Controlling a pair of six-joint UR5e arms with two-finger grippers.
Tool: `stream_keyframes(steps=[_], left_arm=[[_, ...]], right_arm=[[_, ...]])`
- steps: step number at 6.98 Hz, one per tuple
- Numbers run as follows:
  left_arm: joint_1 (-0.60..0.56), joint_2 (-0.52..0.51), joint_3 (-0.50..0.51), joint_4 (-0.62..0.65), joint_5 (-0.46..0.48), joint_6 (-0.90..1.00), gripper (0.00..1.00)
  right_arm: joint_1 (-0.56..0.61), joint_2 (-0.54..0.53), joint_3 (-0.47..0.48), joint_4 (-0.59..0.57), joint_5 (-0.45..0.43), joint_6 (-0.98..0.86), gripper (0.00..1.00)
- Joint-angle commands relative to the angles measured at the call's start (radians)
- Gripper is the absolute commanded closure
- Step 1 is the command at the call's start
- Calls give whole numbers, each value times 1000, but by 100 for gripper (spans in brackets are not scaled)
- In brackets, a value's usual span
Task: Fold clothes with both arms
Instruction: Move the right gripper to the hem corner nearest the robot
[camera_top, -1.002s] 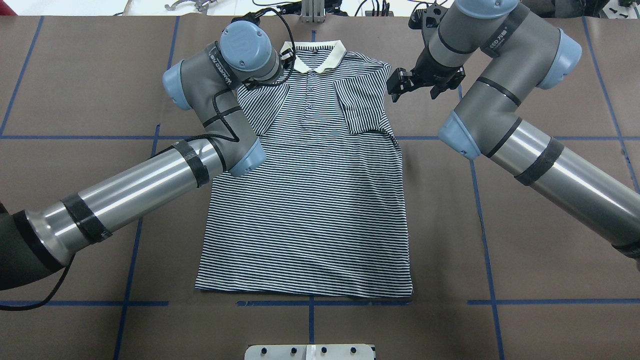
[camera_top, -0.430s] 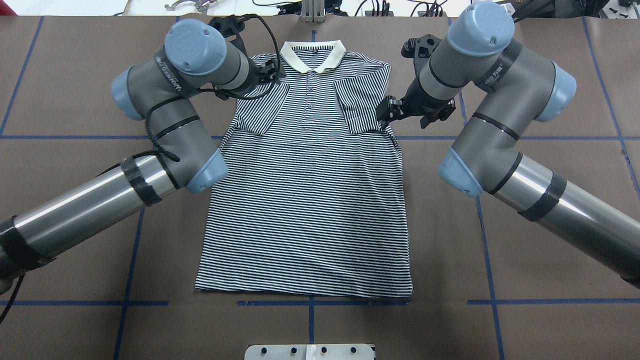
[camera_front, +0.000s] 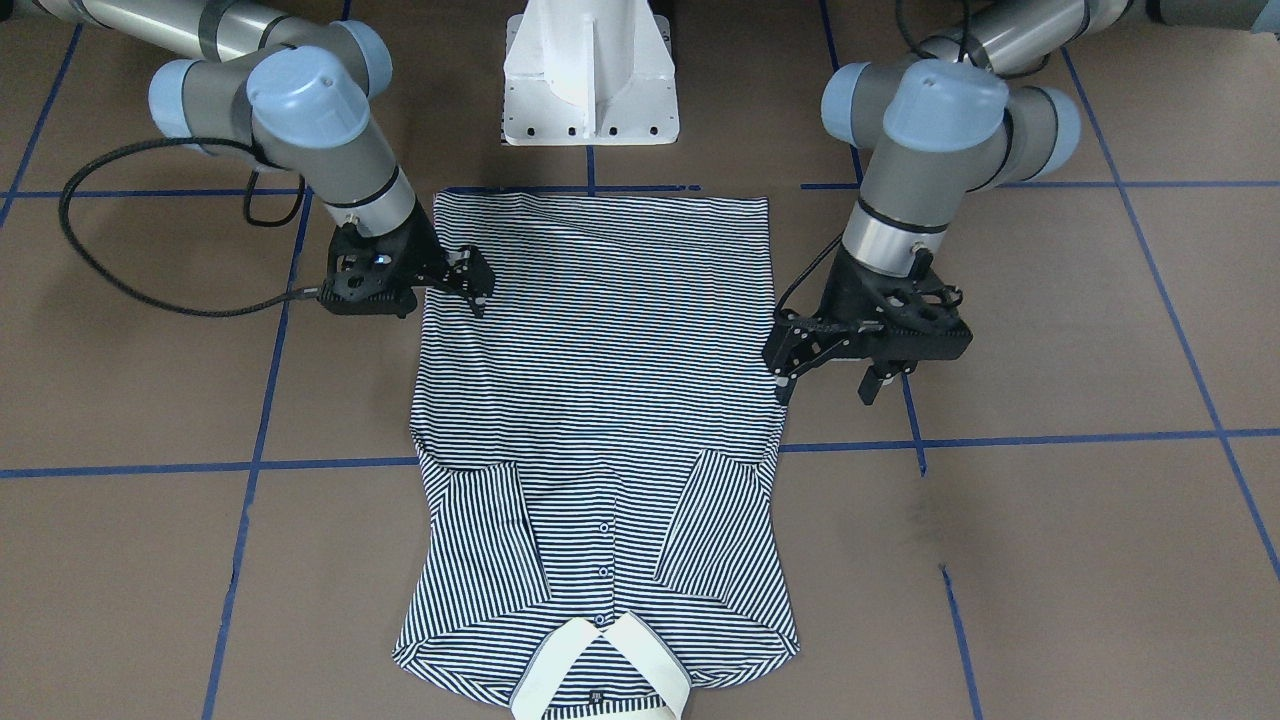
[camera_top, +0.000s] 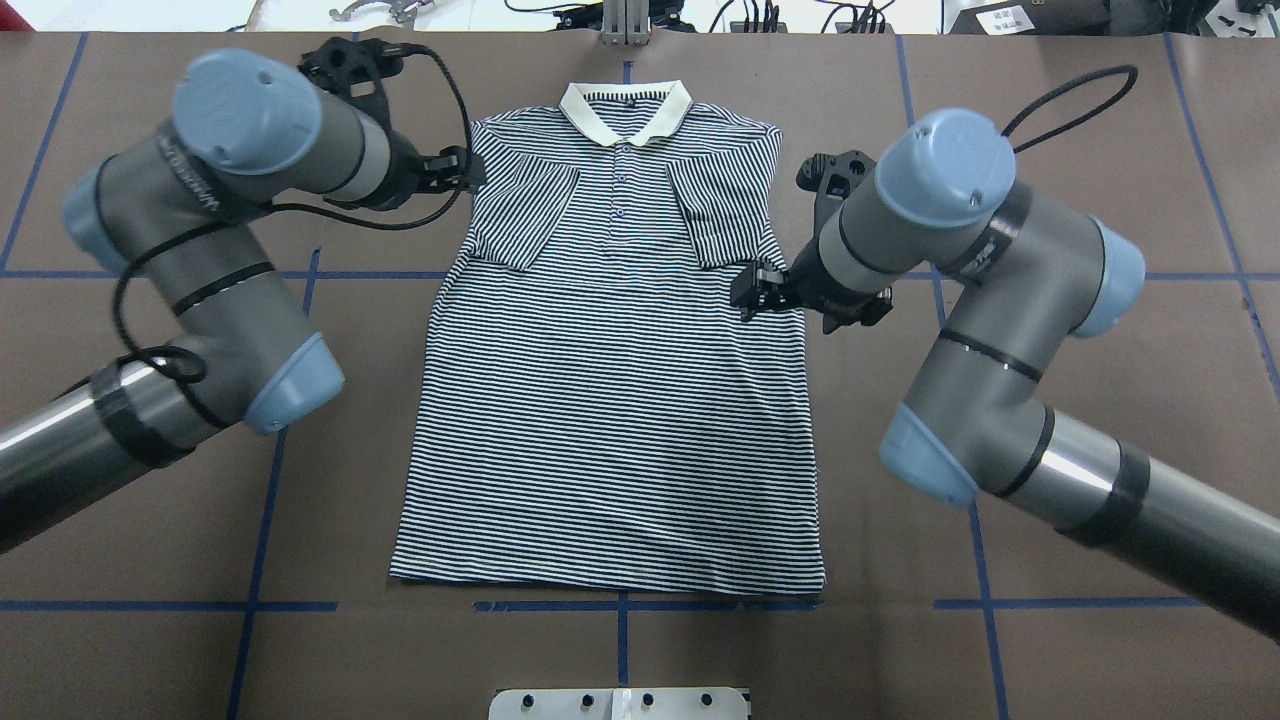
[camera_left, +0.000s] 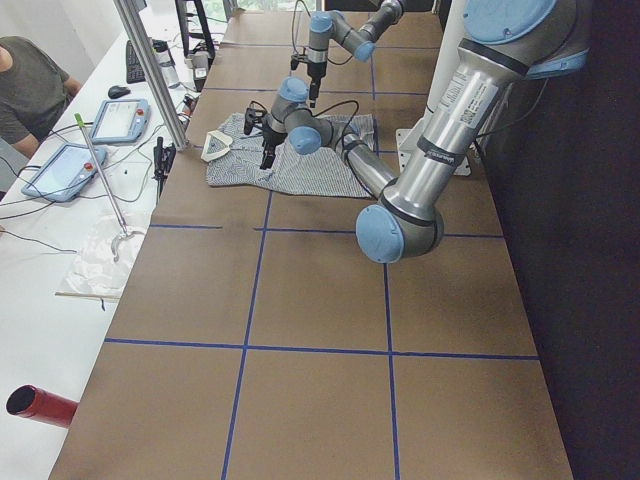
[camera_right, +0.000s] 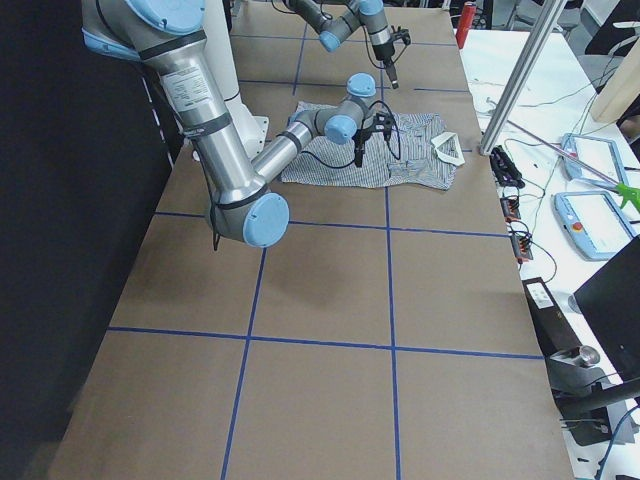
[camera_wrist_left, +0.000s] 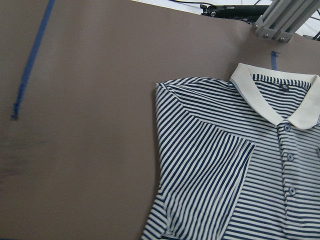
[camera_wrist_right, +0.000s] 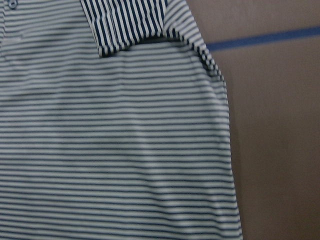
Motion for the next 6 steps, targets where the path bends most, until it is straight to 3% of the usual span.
stream_keyframes(steps=[1, 2, 6], left_arm=[[-2, 42, -60, 7, -3, 17, 0], [0, 42, -59, 7, -3, 17, 0], [4, 30, -59, 6, -3, -4, 0]], right_arm=[[-194, -112, 146, -7, -176, 197, 0], [-252, -127, 143, -15, -246, 205, 0], [-293, -179, 134, -15, -231, 206, 0]])
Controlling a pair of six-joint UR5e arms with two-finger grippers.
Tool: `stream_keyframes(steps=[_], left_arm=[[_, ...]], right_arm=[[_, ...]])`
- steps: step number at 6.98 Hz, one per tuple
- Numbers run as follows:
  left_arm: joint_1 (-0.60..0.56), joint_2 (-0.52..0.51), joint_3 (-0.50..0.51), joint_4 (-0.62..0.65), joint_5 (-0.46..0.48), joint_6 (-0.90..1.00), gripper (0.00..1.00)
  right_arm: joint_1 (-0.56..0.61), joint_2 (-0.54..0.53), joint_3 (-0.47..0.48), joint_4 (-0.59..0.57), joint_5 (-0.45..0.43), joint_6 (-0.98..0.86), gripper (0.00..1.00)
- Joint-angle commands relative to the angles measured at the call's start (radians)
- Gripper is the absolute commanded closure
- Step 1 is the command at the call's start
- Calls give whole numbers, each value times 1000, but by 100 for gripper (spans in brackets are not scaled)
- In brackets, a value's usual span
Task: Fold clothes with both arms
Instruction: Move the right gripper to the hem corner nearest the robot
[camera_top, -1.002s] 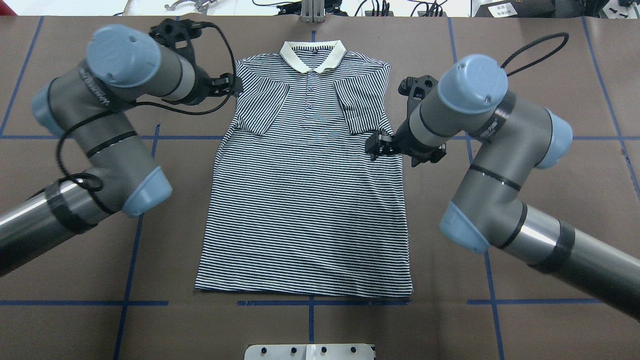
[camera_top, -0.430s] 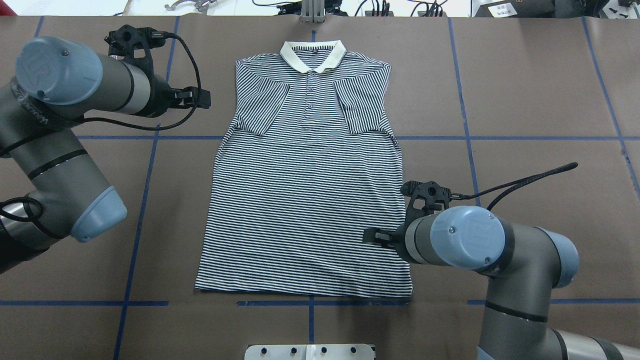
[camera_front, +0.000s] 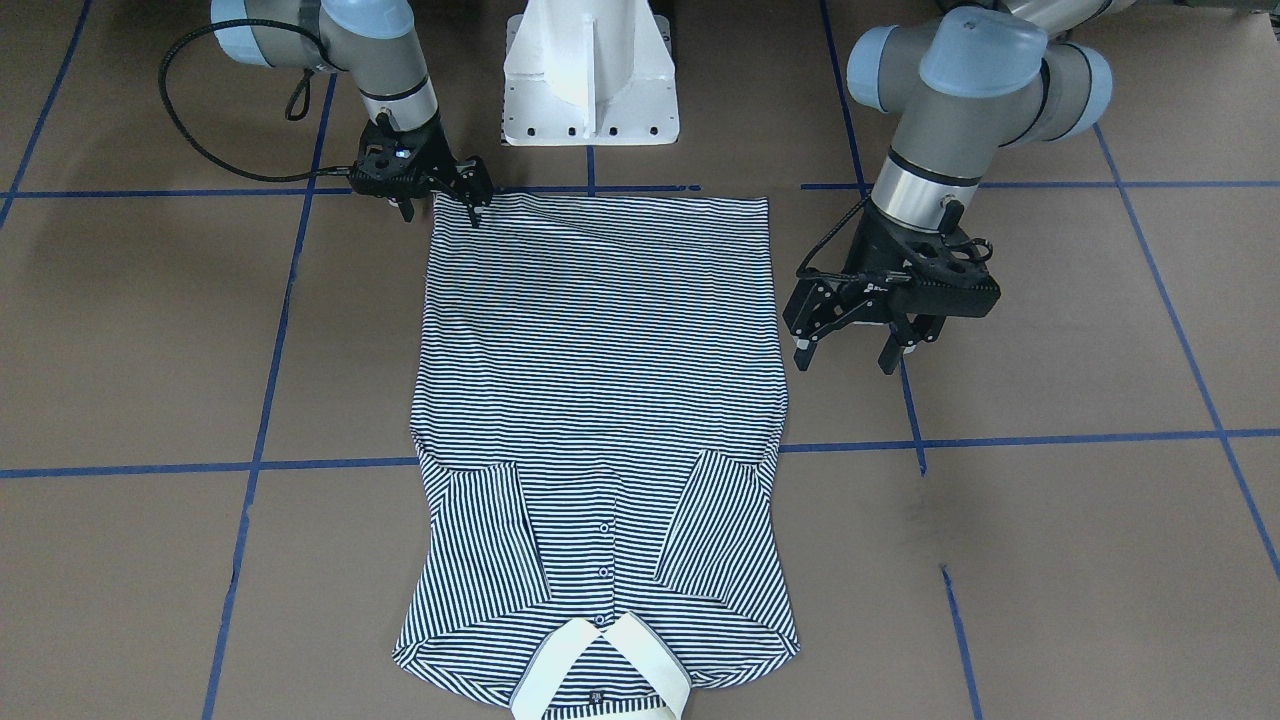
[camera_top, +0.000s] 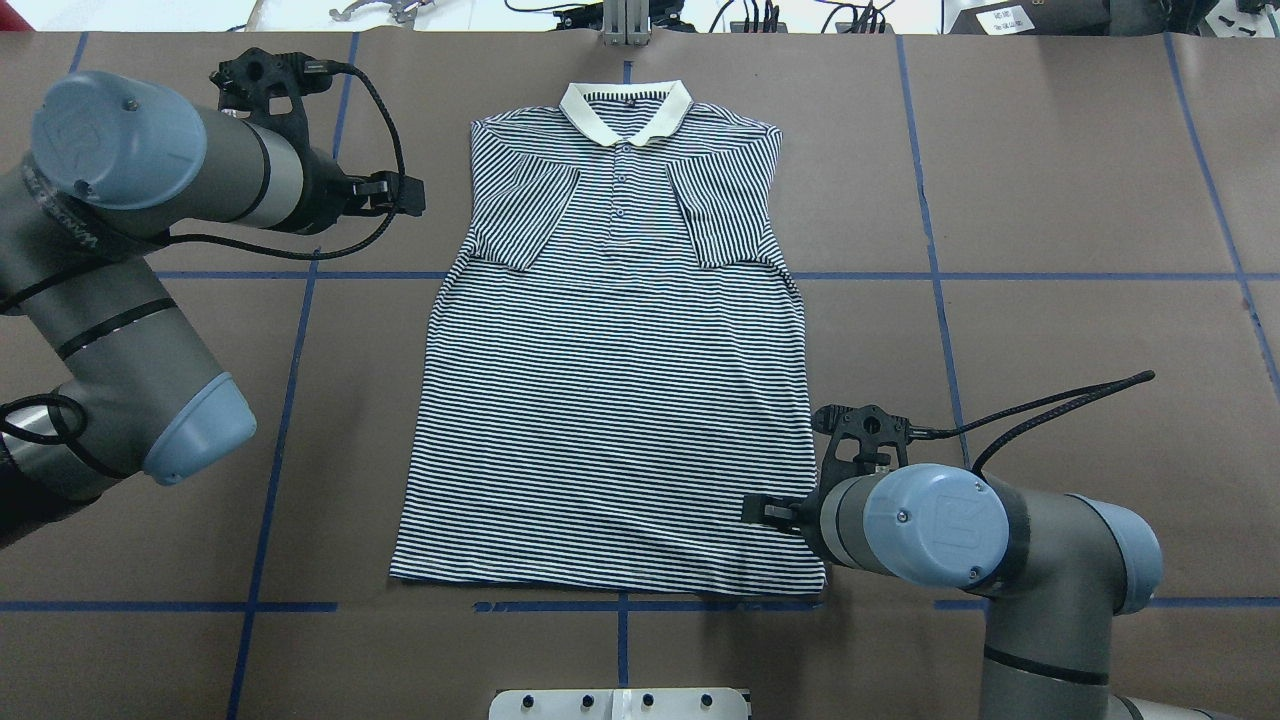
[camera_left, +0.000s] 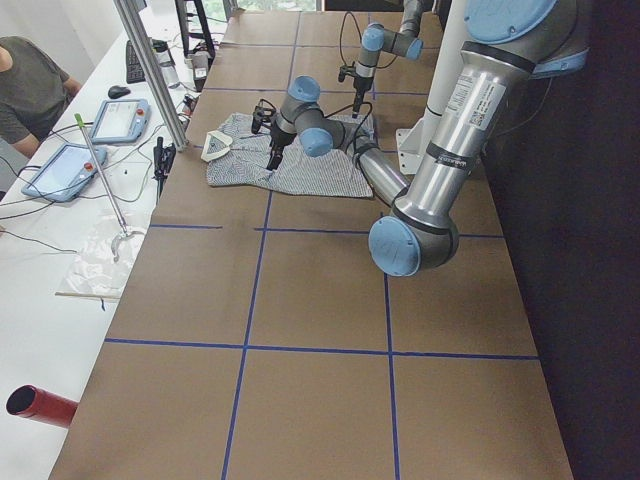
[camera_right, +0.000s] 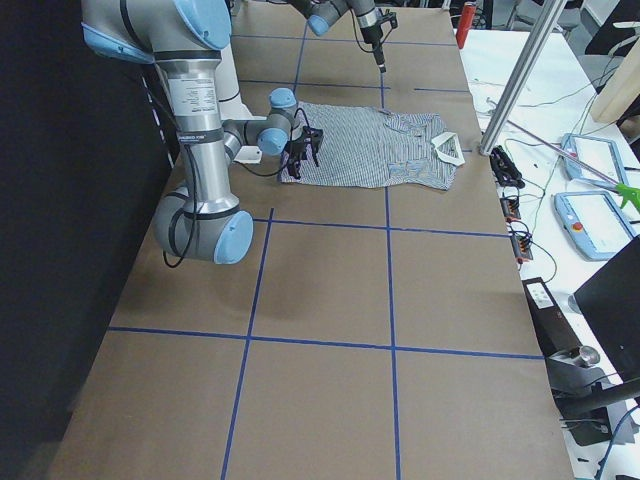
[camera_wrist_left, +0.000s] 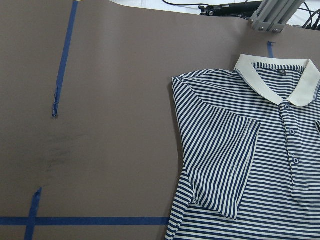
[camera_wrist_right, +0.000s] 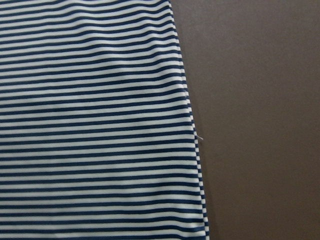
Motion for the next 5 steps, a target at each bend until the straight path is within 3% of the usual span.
stream_keyframes(steps=[1, 5], left_arm=[[2, -1, 4, -2, 0, -1, 0], [2, -1, 10, -10, 0, 0, 0]], right_arm=[[-29, -6, -4, 0, 7, 0, 0], [-49, -3, -3, -23, 7, 0, 9]])
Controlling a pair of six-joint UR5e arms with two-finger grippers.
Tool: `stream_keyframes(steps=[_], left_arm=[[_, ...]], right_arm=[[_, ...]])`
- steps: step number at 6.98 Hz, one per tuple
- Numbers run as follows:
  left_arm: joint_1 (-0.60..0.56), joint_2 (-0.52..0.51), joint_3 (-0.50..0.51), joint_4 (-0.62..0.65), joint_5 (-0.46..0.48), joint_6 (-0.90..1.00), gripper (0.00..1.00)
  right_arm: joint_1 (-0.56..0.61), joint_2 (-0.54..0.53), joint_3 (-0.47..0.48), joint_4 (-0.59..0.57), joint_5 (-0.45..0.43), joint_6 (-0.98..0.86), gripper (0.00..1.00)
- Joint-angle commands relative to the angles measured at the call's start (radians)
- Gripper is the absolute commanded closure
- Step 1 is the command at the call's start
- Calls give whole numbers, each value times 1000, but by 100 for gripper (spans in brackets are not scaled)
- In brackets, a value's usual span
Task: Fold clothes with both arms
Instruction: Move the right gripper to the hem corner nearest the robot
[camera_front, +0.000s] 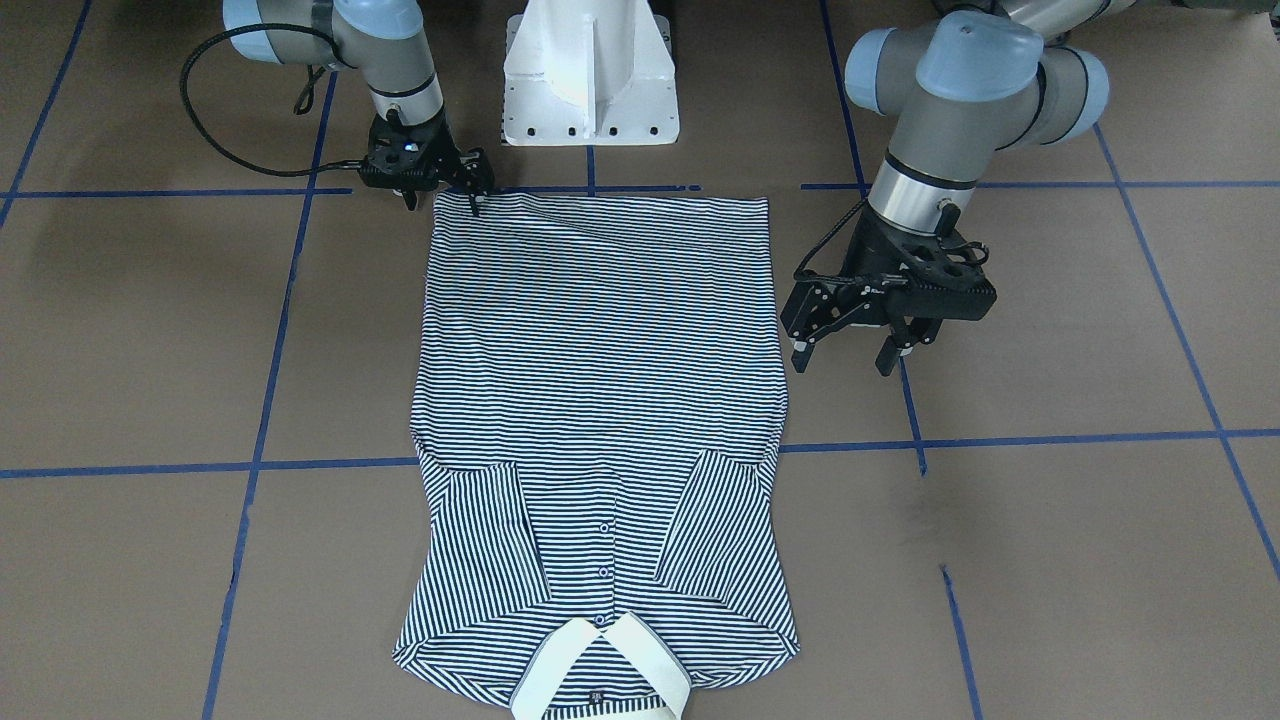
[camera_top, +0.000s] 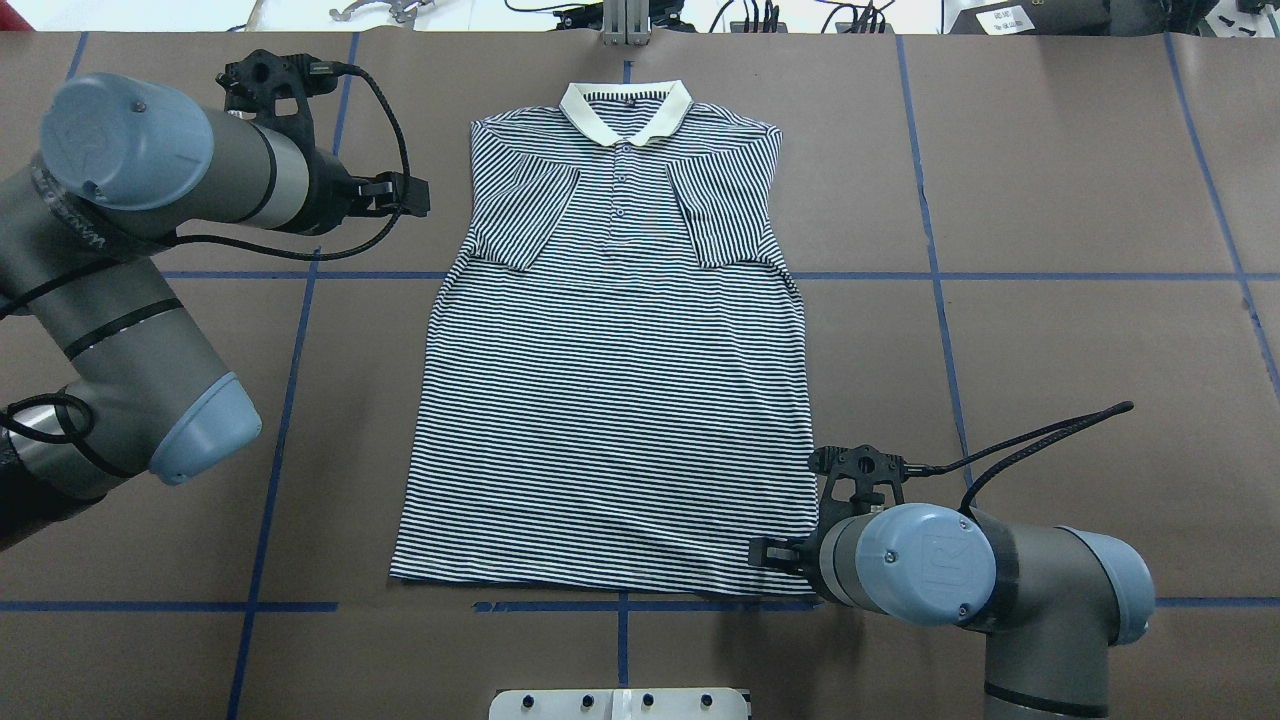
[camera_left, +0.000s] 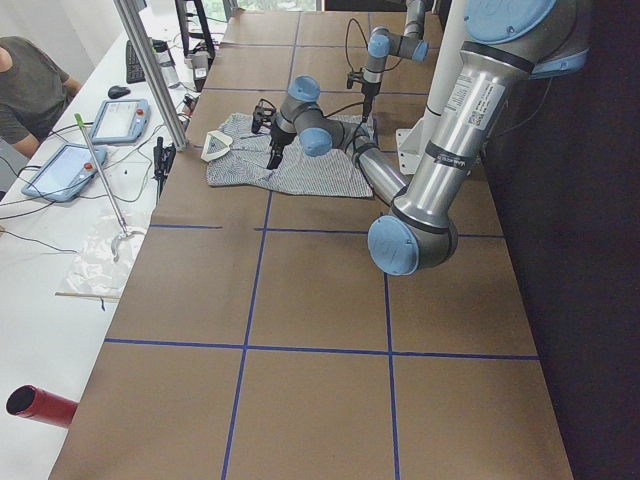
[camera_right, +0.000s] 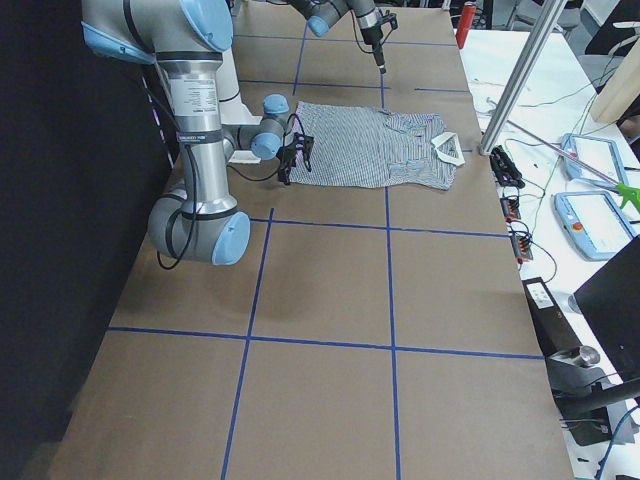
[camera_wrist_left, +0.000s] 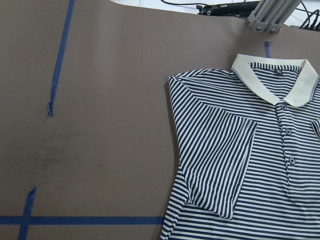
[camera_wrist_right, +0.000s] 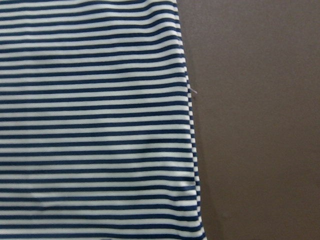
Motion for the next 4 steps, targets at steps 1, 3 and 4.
stream_keyframes(steps=[1, 3, 4], left_arm=[[0, -1, -1, -4, 0, 0, 0], [-2, 0, -7, -4, 0, 0, 0], [-2, -1, -7, -4, -2, -1, 0]], right_arm=[[-8, 0, 0, -5, 2, 0, 17], [-12, -2, 0, -5, 5, 0, 18], [-17, -8, 3, -5, 5, 0, 18]])
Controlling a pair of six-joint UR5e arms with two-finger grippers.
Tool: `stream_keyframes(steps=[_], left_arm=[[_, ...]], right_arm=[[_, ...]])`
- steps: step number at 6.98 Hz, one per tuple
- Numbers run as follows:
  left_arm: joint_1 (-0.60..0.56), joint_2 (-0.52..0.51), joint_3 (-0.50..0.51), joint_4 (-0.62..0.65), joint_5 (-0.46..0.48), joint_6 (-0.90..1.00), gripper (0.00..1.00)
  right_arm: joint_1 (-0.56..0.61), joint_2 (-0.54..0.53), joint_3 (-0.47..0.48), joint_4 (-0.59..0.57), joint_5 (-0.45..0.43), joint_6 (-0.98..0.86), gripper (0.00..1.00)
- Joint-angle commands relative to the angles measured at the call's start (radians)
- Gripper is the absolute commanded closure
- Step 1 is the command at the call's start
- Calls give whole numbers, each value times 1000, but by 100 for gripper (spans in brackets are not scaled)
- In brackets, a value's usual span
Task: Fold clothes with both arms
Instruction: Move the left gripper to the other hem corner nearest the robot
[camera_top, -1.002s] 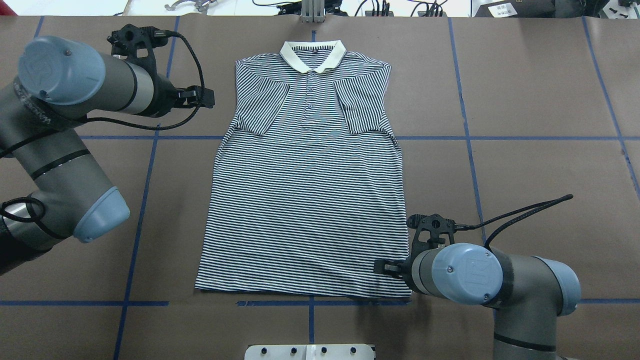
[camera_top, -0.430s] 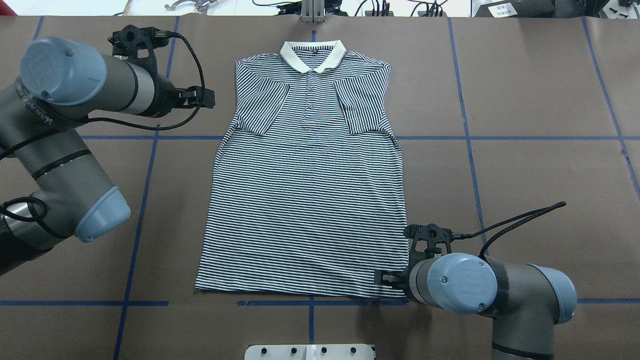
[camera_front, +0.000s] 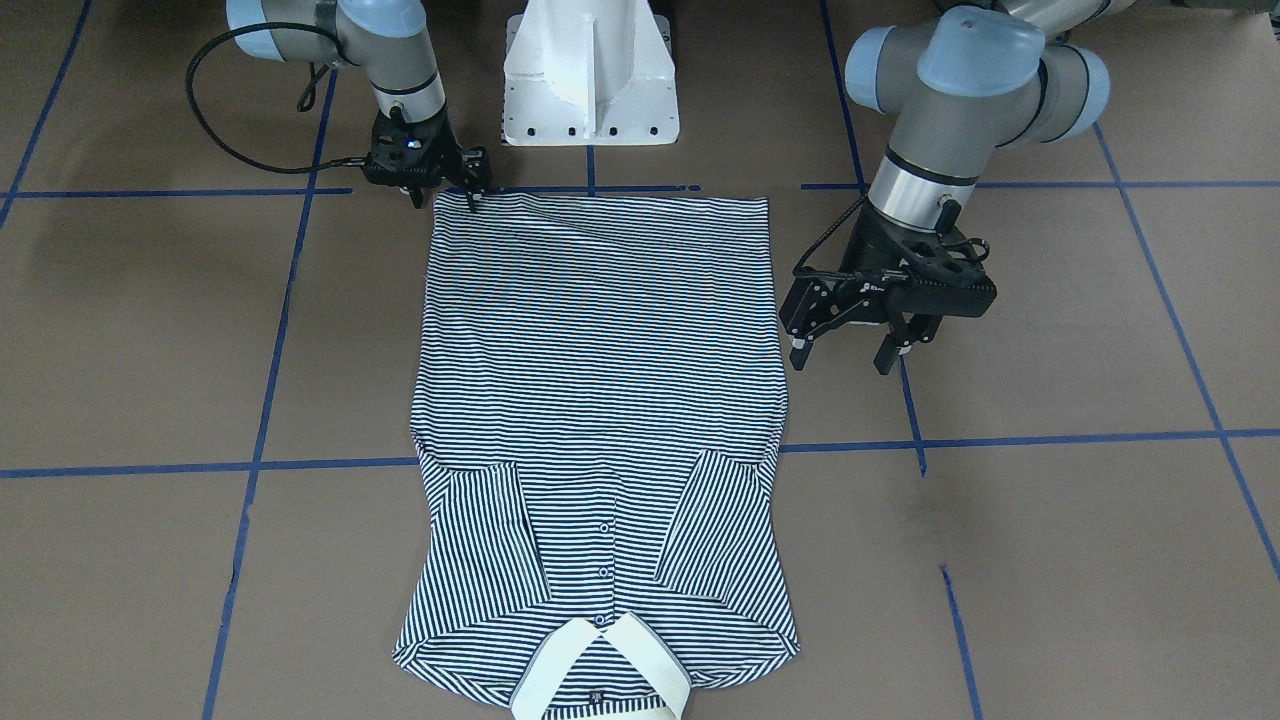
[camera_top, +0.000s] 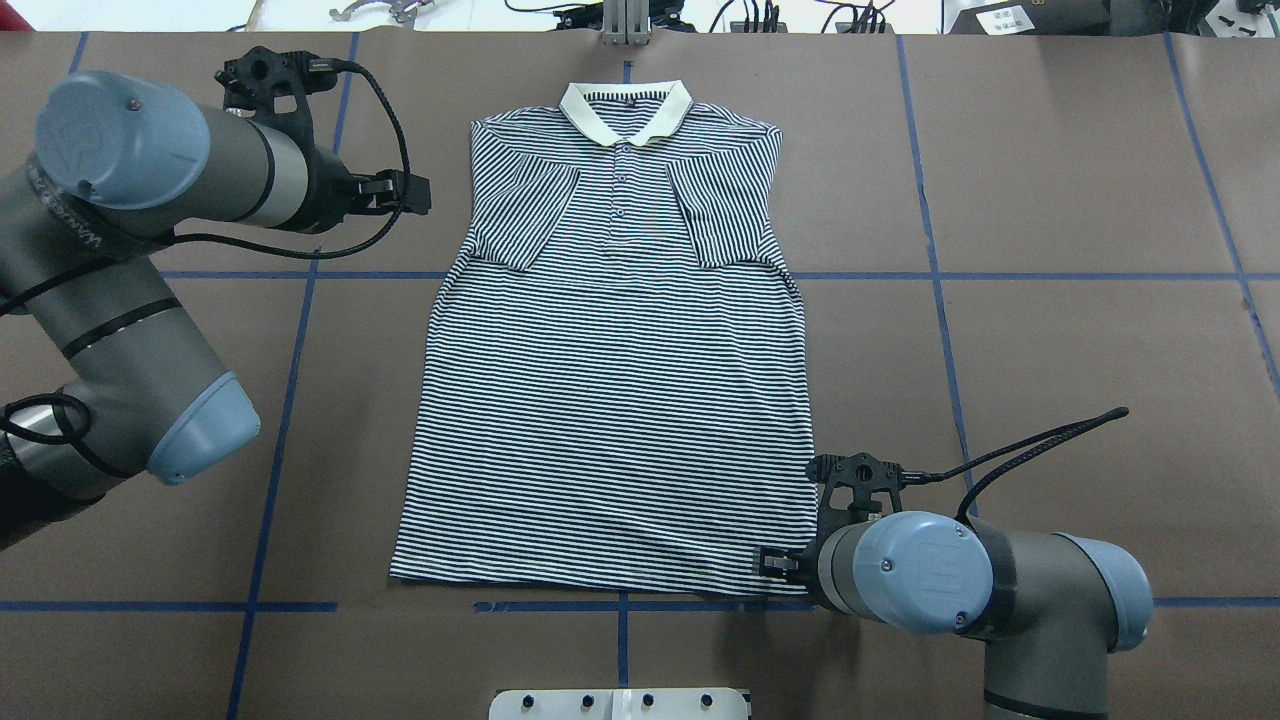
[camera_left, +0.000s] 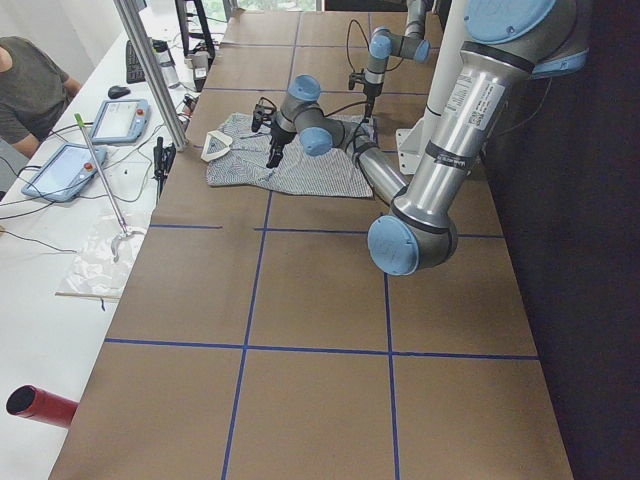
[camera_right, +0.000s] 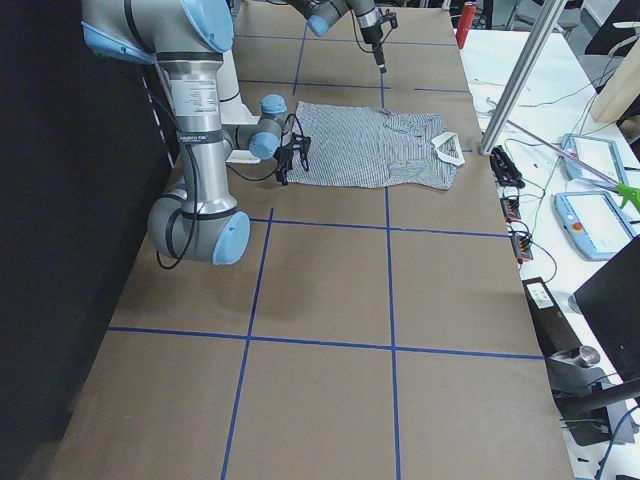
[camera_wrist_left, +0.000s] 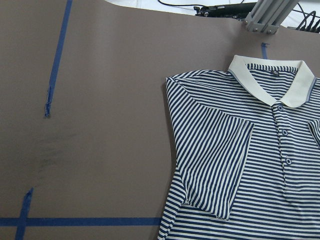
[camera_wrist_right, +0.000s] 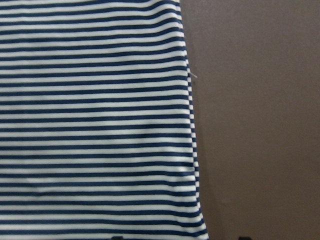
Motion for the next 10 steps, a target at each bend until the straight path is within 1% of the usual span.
stream_keyframes(steps=[1, 3, 5, 6, 7, 10], left_arm=[[-2, -1, -2, 0, -1, -2, 0], [-2, -1, -2, 0, -1, -2, 0], [-2, -1, -4, 0, -2, -7, 0], [-2, -1, -4, 0, -2, -7, 0], [-2, -4, -4, 0, -2, -7, 0], [0, -5, -4, 0, -2, -7, 0]], right_arm=[[-11, -6, -4, 0, -1, 0, 18], [-14, -12, -4, 0, 1, 0, 19], [-13, -11, -1, 0, 7, 0, 80], [-13, -9, 1, 0, 10, 0, 98], [-13, -11, 4, 0, 9, 0, 100], [-8, -11, 27, -2, -10, 2, 100]])
